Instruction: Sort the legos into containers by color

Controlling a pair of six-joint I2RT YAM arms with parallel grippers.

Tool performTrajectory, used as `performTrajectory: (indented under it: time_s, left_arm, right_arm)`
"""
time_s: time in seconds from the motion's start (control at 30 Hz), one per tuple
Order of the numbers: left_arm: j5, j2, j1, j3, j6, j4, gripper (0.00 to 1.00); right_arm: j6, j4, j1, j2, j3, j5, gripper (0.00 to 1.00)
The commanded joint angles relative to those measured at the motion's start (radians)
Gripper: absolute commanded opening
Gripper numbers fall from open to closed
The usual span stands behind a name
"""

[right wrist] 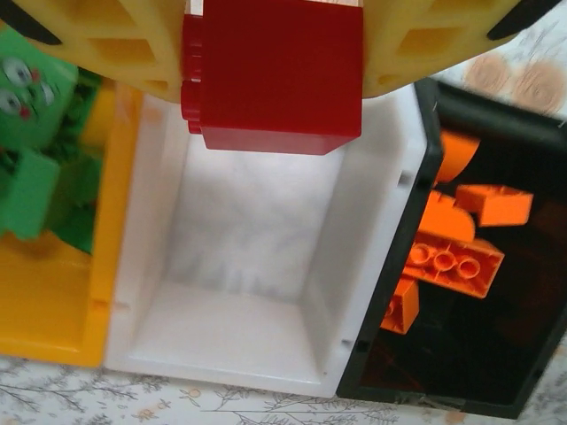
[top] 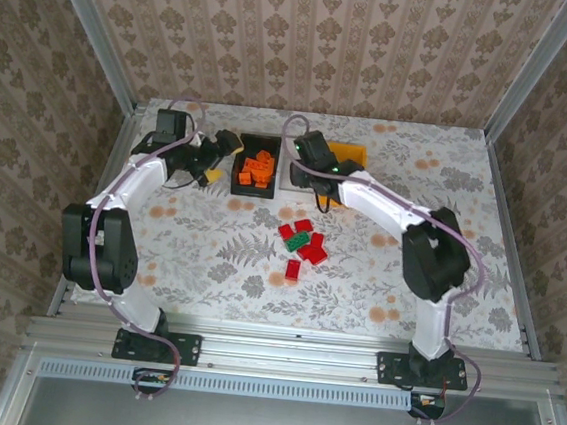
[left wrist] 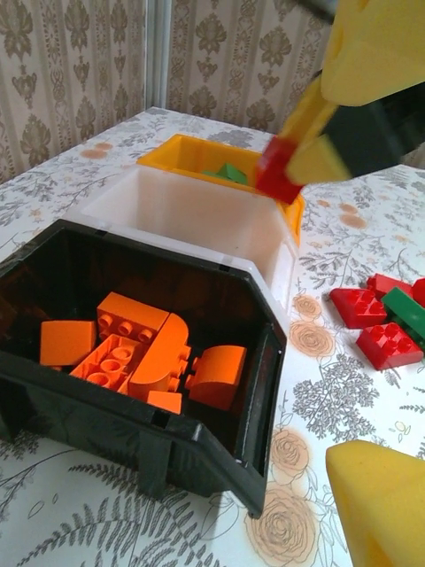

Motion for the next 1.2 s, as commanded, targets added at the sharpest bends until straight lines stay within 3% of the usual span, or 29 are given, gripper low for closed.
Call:
performTrajectory:
  time_s: [0.0, 0.07, 0.2, 0.4, 0.57, 0.77, 0.97, 1.17]
  left_arm:
    - [0.024, 0.005, 0.003, 0.016, 0.006, -0.006, 0.99]
    - [0.026, 0.001, 0.003, 0.02, 0.009, -0.007, 0.99]
    - [0.026, -0.004, 0.003, 0.024, 0.018, -0.011, 0.99]
    - [0.026, -0.012, -0.005, 0.025, 0.022, -0.012, 0.99]
    - [0.021, -0.018, -0.046, 0.022, 0.02, -0.011, 0.99]
    - [0.014, -0.029, -0.097, 0.012, 0.016, -0.011, 0.98]
    - [-0.02, -0.024, -0.107, 0.005, 0.013, -0.011, 0.98]
    - [-0.022, -0.02, -0.117, 0.009, 0.017, -0.014, 0.98]
  right_arm:
    - [-0.07, -0.131, -0.023, 0.109, 0.15, -0.018, 0.37]
    - [-0.088, -0.164, -0.023, 0.154, 0.22, -0.014, 0.4]
    - [-0.108, -0.216, -0.023, 0.184, 0.294, -0.01, 0.58]
    - [-0.11, -0.215, -0.02, 0.107, 0.267, -0.007, 0.61]
    - [-0.025, -0.076, 0.056, -0.156, -0.105, 0.042, 0.61]
    - [0.274, -0.025, 0.297, -0.442, -0.561, 0.16, 0.69]
    - [0.46, -0.033, 0.427, -0.439, -0.661, 0.134, 0.74]
    - [0.511, 0.005, 0.437, -0.365, -0.676, 0.116, 0.75]
